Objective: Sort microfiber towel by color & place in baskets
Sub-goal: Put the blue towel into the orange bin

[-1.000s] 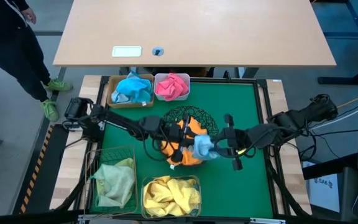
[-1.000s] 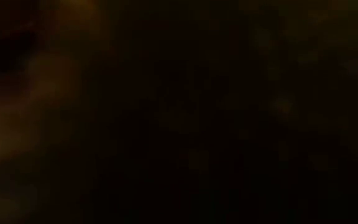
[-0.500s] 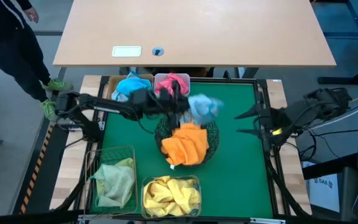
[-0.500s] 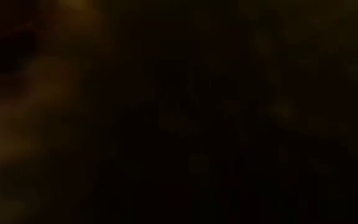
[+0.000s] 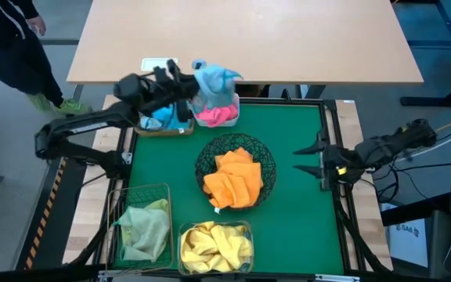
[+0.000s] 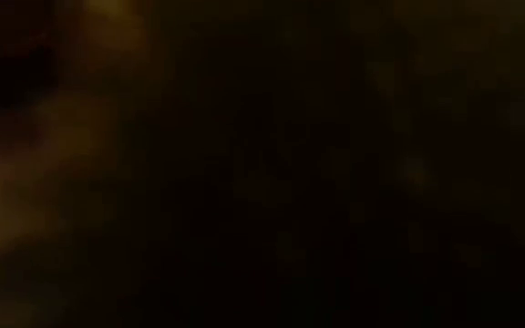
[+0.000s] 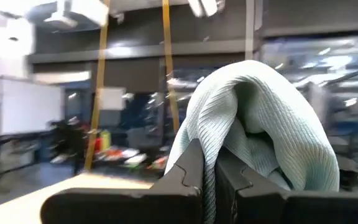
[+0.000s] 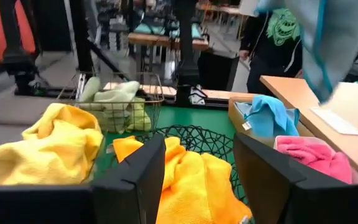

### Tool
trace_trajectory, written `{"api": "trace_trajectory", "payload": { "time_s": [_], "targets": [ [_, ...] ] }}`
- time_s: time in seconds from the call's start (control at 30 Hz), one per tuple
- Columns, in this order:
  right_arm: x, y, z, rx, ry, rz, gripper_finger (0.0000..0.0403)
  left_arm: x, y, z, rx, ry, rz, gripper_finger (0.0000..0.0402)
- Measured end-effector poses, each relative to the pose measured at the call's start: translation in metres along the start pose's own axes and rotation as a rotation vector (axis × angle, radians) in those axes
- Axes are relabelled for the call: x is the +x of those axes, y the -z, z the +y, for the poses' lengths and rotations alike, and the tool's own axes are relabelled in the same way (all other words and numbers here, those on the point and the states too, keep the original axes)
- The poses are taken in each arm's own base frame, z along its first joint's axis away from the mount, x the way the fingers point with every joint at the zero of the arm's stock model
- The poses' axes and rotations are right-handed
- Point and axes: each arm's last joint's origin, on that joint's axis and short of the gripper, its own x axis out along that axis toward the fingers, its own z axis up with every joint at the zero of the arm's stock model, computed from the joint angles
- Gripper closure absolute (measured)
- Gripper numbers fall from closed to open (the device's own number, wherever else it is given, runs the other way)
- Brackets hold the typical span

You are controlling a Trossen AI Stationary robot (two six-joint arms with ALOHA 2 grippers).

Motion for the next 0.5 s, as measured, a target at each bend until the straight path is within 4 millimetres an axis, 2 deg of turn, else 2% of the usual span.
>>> {"api": "trace_trajectory", "payload": {
  "time_s": [0.13, 0.23, 0.3, 0.5],
  "targets": [
    [0.005, 0.045, -0.005, 0.038, 0.049, -0.056, 0.0217, -0.022, -0.012, 0.018, 0.025, -0.114, 0.102, 0.0399],
    [0.005, 0.069, -0.011, 0.096, 0.063, -0.11, 0.0217, -0.037, -0.013, 0.03, 0.041, -0.213, 0.219, 0.0399],
    [0.007, 0.085, -0.013, 0.107, 0.036, -0.13, 0.0217, -0.046, -0.01, 0.038, 0.048, -0.268, 0.307, 0.0399],
    [0.01, 0.113, -0.02, 0.156, -0.025, -0.175, 0.0217, -0.069, 0.013, 0.059, 0.036, -0.424, 0.63, 0.0399]
  ]
}}
